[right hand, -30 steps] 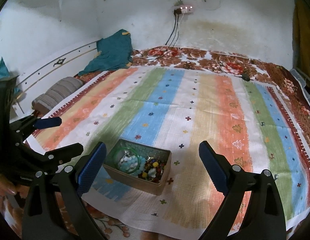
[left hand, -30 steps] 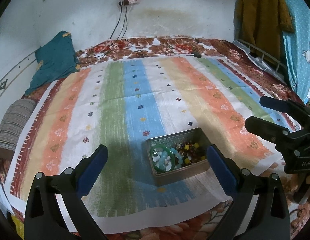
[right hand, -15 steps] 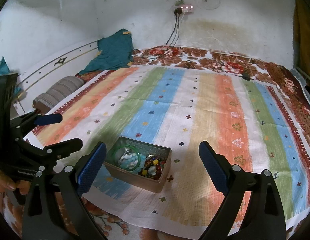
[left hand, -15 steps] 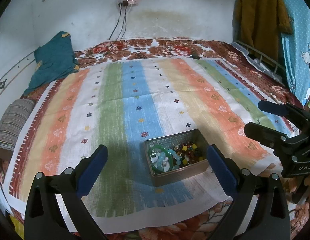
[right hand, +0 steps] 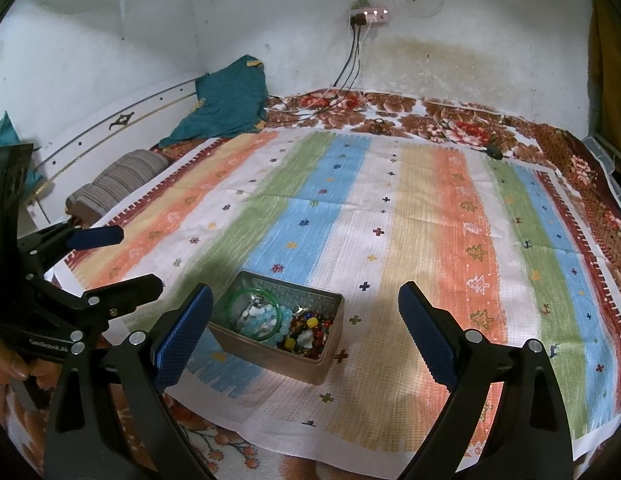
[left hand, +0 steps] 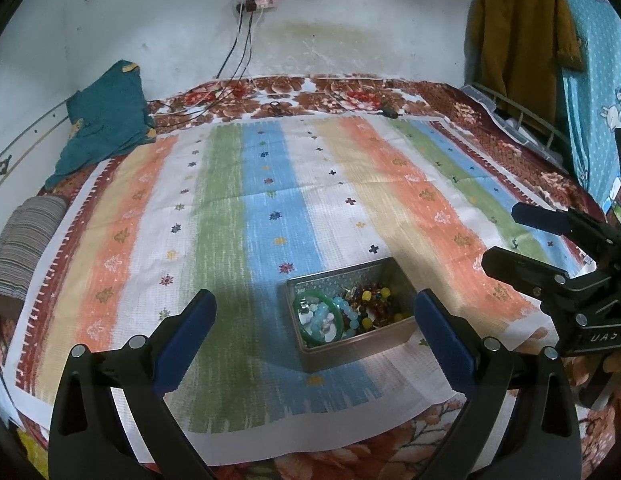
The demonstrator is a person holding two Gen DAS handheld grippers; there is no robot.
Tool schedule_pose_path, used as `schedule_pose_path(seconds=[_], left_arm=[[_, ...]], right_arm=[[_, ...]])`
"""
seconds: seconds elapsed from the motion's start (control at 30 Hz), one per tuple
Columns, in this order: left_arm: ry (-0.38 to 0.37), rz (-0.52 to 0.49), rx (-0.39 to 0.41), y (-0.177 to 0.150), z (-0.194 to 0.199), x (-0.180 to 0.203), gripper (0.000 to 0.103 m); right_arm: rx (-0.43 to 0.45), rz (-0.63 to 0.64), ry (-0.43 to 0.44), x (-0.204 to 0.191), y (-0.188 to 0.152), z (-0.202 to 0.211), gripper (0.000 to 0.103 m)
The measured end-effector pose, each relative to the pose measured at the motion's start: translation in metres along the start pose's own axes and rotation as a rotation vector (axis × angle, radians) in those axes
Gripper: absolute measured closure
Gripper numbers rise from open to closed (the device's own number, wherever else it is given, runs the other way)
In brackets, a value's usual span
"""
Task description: Organize jewelry
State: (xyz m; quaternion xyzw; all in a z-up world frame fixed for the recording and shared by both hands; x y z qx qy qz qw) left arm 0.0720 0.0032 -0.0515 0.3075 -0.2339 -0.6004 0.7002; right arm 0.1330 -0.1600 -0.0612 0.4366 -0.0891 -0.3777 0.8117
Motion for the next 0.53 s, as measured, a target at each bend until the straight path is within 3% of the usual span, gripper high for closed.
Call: schedule_pose_path(seconds=[0.53], left_arm=[[-0.001,0.034,-0.031,-0.0053,-0.0072,-0.0075,0.006]], right_arm=[[-0.007,0.001,0.014,-0.0032,-0.0012,-0.0015,0.009]])
Point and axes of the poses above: each gripper's, at about its wrist camera, not at the fingertips, and z roughly against the way its jaws point, x to its right, y to its top, the point moved 8 cm from there along -z, roughly the way its jaws point, and after that the axes turned 8 degrees about y, right-handed, at the moved point
